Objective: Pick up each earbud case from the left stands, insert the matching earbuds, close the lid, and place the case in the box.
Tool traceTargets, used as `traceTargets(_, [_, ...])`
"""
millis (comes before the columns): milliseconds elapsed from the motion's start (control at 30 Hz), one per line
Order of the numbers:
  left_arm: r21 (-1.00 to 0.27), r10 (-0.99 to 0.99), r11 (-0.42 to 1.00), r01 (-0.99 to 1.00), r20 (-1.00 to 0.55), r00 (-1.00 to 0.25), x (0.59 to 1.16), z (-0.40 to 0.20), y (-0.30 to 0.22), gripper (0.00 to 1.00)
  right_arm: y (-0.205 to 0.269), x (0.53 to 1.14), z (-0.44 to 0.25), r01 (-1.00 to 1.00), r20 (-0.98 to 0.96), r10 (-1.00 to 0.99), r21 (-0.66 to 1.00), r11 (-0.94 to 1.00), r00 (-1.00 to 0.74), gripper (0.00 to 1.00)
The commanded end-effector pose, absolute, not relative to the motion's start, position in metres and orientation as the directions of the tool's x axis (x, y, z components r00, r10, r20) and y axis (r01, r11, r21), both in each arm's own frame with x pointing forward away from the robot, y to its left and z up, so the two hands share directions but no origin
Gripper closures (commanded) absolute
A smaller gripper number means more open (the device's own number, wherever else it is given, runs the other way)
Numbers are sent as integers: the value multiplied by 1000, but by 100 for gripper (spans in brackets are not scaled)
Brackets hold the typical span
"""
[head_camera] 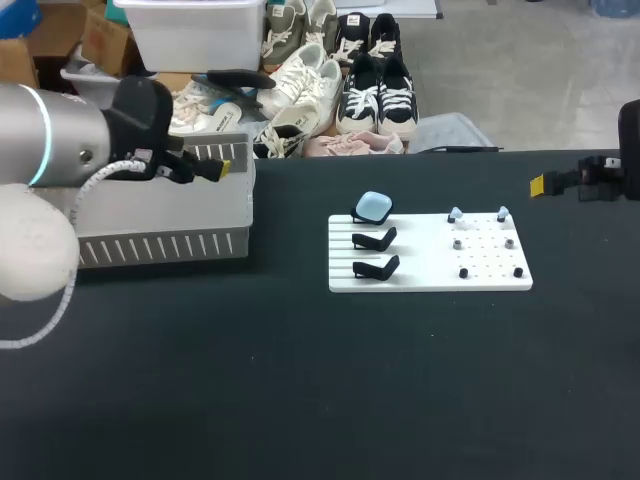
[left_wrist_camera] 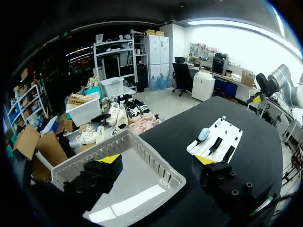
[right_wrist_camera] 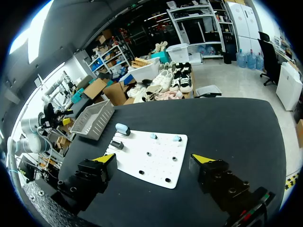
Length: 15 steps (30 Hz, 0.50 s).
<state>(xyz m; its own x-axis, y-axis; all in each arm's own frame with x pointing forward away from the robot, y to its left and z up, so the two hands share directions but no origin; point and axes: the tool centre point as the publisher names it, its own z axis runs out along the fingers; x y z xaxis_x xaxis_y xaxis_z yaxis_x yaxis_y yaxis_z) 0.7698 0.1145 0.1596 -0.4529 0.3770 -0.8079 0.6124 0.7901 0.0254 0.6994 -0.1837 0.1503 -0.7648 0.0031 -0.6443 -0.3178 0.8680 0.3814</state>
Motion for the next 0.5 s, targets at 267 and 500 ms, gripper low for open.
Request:
traceTargets(267, [71,511,557,828,-815,-273,812,133,55,0,-185,700,150,-321,-644,1,383,866,-765,0])
traceTargets(500, [67,525,379,923,-837,-155,812,125,32,0,-185,700,150,-321,-644,1,383,866,-765,0])
